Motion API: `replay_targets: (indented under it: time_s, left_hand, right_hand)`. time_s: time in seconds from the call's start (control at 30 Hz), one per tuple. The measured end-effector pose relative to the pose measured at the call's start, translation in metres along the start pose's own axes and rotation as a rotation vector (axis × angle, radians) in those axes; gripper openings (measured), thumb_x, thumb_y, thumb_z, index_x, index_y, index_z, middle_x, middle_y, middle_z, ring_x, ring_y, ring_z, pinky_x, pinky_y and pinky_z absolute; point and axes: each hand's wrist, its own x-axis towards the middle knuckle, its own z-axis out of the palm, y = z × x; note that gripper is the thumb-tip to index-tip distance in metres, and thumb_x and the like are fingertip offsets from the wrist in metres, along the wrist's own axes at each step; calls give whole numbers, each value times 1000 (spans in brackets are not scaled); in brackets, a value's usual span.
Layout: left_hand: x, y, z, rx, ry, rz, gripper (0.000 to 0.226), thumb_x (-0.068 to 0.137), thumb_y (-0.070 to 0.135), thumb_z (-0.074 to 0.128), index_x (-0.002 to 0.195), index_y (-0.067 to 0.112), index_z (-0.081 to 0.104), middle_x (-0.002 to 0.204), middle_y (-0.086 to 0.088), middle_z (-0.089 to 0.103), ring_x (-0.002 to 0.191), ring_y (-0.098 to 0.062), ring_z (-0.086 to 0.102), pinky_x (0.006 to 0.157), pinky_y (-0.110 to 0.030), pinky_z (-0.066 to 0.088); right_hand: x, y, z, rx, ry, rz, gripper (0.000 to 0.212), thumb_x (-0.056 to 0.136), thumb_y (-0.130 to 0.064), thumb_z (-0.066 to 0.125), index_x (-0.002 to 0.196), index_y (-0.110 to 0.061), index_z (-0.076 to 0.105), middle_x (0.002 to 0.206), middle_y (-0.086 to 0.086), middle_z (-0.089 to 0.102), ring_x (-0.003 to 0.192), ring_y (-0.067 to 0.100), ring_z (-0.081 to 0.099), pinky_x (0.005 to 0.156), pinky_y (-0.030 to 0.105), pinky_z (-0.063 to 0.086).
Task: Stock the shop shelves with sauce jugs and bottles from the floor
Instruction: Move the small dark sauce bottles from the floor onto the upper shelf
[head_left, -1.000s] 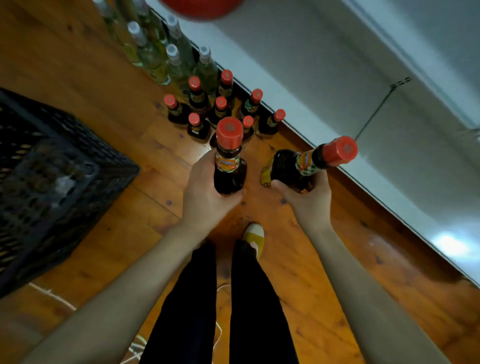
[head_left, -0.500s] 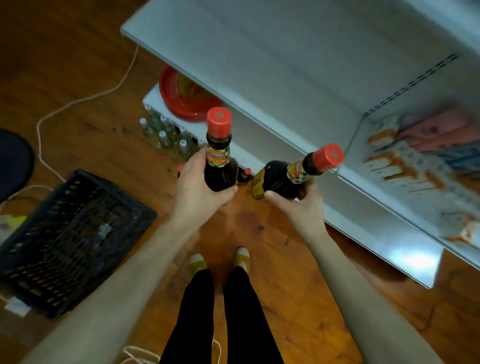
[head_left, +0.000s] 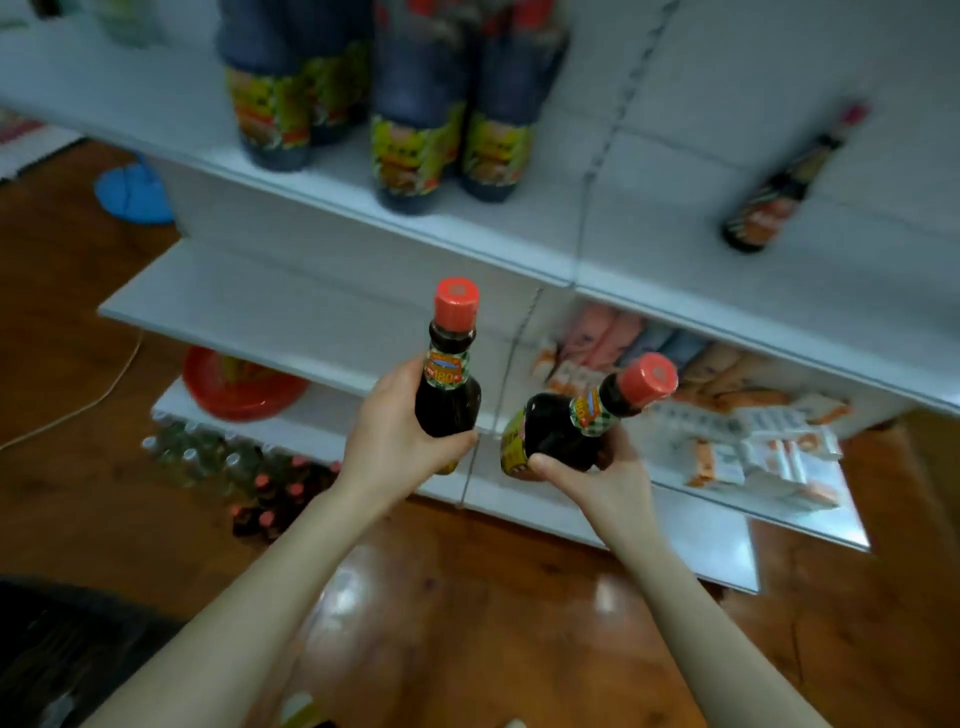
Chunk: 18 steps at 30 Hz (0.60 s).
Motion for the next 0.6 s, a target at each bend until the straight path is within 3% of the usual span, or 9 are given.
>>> replay_targets:
  time_s: [0.13, 0.27, 0.33, 0.47, 0.6]
  left_hand:
    - [-3, 67, 81, -51, -66, 45, 55, 62, 19, 81, 96, 40, 44, 98, 9, 57, 93, -12, 53, 74, -27, 41]
    - [-3, 132, 158, -159, -148, 81, 53, 62, 13, 81, 87, 44, 45, 86, 21, 56, 81, 3, 54, 67, -19, 42]
    - [2, 158, 192, -190, -182, 112, 53, 59, 11, 82, 82, 43, 46, 82, 21, 57, 80, 7, 54, 69, -15, 43]
    - [20, 203, 254, -192, -260, 162, 49, 55, 17, 83, 80, 41, 49, 83, 20, 60, 82, 6, 56, 73, -24, 46]
    - [47, 241, 309, -174, -336, 253, 48, 60, 13, 81, 81, 42, 48, 82, 21, 59, 81, 6, 55, 67, -13, 42]
  right_hand:
    - [-12, 18, -112, -12, 71, -8, 54, 61, -18, 85, 99, -35, 51, 99, -18, 61, 94, -3, 57, 75, 15, 45]
    - [-19, 37, -211, -30, 188, 19, 56, 56, -25, 85, 102, -35, 54, 102, -14, 63, 99, 5, 60, 83, 29, 49]
    - [-21, 45, -249, -40, 252, 33, 60, 53, -32, 83, 106, -28, 55, 101, -14, 64, 97, 2, 60, 83, 30, 50]
    - [-23, 64, -314, 6, 399, 59, 58, 59, -19, 86, 108, -25, 55, 101, -12, 64, 97, 3, 60, 86, 33, 50]
    - [-9, 83, -371, 53, 511, 80, 51, 62, -14, 83, 100, -35, 55, 100, -14, 64, 97, 3, 60, 84, 29, 49]
